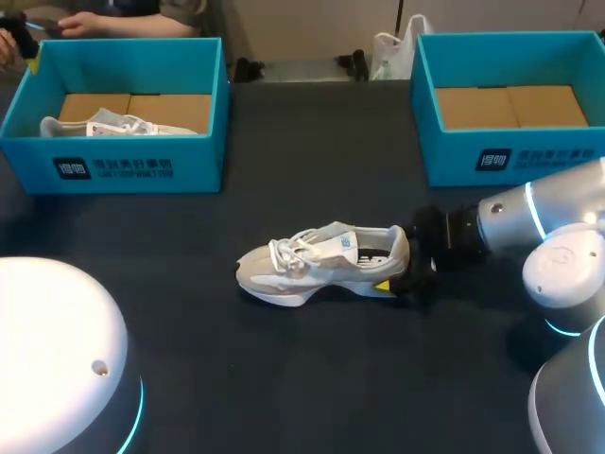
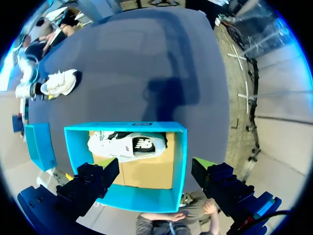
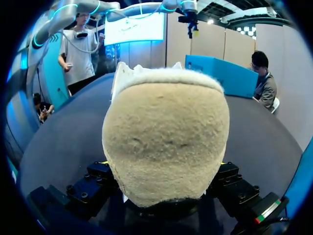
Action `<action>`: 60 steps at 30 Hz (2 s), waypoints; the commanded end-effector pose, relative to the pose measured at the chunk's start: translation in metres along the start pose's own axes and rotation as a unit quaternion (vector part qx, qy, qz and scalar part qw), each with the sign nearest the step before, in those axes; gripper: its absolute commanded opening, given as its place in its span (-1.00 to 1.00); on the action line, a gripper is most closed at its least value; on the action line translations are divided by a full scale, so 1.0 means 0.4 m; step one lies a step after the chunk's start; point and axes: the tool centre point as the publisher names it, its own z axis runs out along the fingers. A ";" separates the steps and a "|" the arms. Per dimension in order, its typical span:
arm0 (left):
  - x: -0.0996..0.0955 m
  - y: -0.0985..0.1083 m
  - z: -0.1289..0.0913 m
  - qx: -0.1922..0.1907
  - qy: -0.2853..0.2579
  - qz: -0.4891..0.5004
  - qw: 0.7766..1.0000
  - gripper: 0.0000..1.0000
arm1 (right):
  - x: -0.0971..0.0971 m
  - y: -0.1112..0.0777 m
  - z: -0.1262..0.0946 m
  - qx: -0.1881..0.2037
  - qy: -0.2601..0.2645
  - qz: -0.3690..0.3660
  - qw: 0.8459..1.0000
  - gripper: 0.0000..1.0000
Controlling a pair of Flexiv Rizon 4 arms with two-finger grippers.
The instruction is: Take the shoe out of the shoebox, open the shoe tongue, remove and reinsert the insole, then place the shoe into the shoebox
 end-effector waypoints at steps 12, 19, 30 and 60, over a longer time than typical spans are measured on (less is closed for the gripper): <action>-0.251 -0.091 -0.056 -0.033 0.071 -0.154 0.985 1.00 | -0.001 -0.006 0.011 0.002 0.000 0.000 1.000 -1.00; -0.292 -0.111 -0.073 -0.063 0.040 -0.497 0.865 1.00 | -0.001 -0.006 0.011 0.002 0.000 0.000 1.000 -1.00; -0.377 -0.137 -0.065 -0.065 0.042 -0.565 0.821 1.00 | -0.001 -0.006 0.011 0.002 0.000 0.000 1.000 -1.00; -0.511 -0.197 -0.024 -0.016 0.072 -0.804 0.590 1.00 | -0.001 -0.006 0.011 0.002 0.000 0.000 1.000 -1.00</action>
